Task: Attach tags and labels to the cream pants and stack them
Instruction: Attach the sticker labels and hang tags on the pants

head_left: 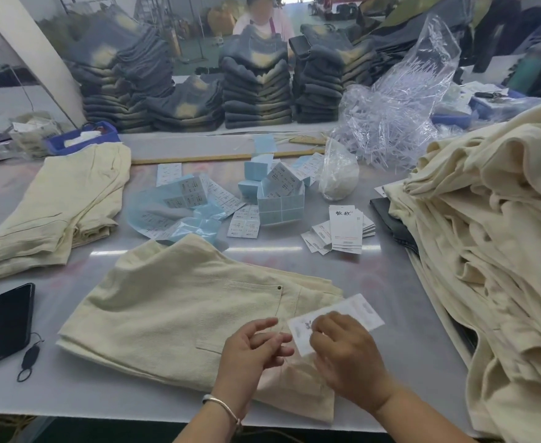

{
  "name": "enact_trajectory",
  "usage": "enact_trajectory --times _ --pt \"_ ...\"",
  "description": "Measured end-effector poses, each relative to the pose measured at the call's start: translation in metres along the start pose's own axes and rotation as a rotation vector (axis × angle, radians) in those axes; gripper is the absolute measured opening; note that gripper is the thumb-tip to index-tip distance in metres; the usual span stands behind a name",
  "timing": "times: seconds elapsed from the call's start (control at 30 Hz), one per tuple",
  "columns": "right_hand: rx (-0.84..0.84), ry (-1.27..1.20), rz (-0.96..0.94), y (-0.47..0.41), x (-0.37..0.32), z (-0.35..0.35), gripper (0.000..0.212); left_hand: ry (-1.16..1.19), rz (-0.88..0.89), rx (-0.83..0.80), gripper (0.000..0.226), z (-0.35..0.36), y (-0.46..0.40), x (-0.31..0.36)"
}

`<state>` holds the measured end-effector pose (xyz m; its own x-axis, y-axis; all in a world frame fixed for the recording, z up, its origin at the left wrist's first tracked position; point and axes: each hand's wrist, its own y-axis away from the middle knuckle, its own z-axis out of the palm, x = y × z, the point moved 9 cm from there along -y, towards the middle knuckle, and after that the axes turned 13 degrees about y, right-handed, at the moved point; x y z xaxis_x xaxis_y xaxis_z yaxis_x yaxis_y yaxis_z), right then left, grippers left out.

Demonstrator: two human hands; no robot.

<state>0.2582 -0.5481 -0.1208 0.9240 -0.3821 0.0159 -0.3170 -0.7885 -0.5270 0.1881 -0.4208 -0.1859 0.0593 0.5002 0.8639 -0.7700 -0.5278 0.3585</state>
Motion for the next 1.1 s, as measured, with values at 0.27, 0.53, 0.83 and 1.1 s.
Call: enact_trajectory --times 0.27,0.53,0.83,1.1 --pt "-0.334 -0.352 0.508 0.017 0.029 0.056 0.011 -0.193 0.022 0.004 0.006 0.0 -0.002 -0.006" --pt "-0.474 -0.313 0.407 0.004 0.022 0.075 0.007 -0.374 0.079 -0.047 0.004 0.008 -0.007 -0.004" --pt "-0.402 -0.959 0.798 0.019 0.04 0.065 0.01 -0.493 0.183 -0.096 0.011 0.023 -0.006 0.007" --pt "-0.365 -1.454 1.023 0.039 0.035 0.074 0.01 -0.58 0.224 -0.157 0.013 0.034 -0.007 0.005"
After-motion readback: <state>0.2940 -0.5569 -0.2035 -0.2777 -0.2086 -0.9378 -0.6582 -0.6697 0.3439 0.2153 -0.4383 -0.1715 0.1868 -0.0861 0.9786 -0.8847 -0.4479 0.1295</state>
